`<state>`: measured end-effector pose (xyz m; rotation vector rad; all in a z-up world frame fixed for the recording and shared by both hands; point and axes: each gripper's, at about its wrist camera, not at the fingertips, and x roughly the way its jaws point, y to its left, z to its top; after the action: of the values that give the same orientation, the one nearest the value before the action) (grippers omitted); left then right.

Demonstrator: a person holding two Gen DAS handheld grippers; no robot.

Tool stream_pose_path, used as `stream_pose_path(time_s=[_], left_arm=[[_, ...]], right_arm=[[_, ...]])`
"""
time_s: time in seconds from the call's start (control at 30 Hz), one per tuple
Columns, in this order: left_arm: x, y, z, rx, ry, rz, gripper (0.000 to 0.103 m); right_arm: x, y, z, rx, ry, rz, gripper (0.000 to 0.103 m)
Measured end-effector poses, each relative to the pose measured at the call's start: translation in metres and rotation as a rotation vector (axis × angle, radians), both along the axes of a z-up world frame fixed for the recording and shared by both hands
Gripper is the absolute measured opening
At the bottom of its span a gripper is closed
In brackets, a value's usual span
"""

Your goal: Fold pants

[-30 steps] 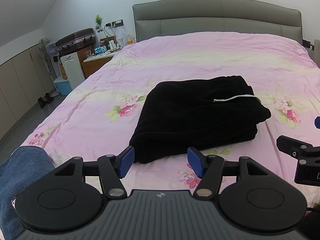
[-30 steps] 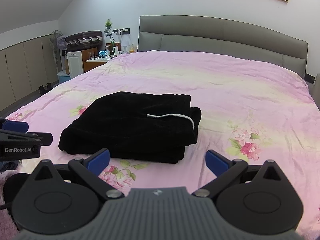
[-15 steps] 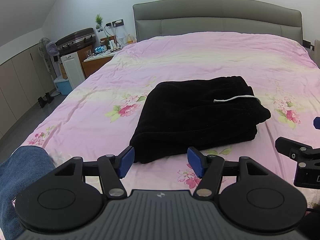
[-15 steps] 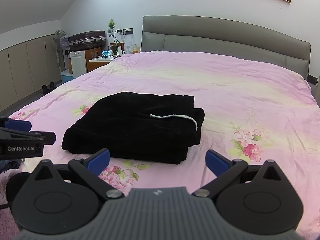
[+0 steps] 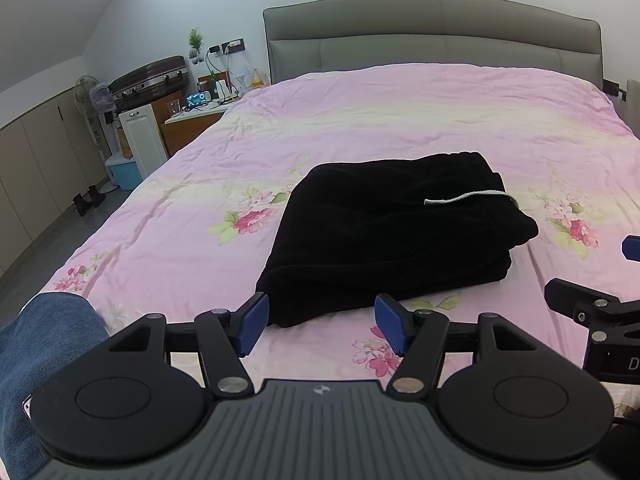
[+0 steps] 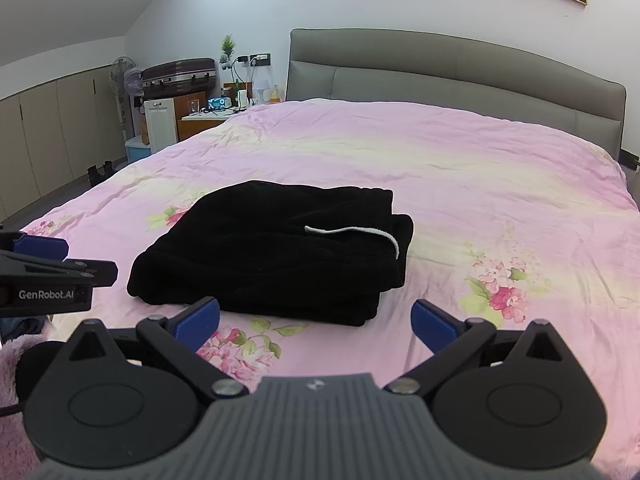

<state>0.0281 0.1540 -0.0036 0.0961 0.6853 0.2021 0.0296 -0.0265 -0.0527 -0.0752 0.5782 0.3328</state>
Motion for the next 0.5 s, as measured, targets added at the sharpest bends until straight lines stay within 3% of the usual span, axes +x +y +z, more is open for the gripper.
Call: stream_pose_path(time_s=[0.5], left_arm=[[0.0013,-0.0007,0.0006,0.001,0.001,-0.007,0.072]], right_arm=[[-0.0004,-0.0032,0.0001,0.007,-0.003,0.003,0.098]])
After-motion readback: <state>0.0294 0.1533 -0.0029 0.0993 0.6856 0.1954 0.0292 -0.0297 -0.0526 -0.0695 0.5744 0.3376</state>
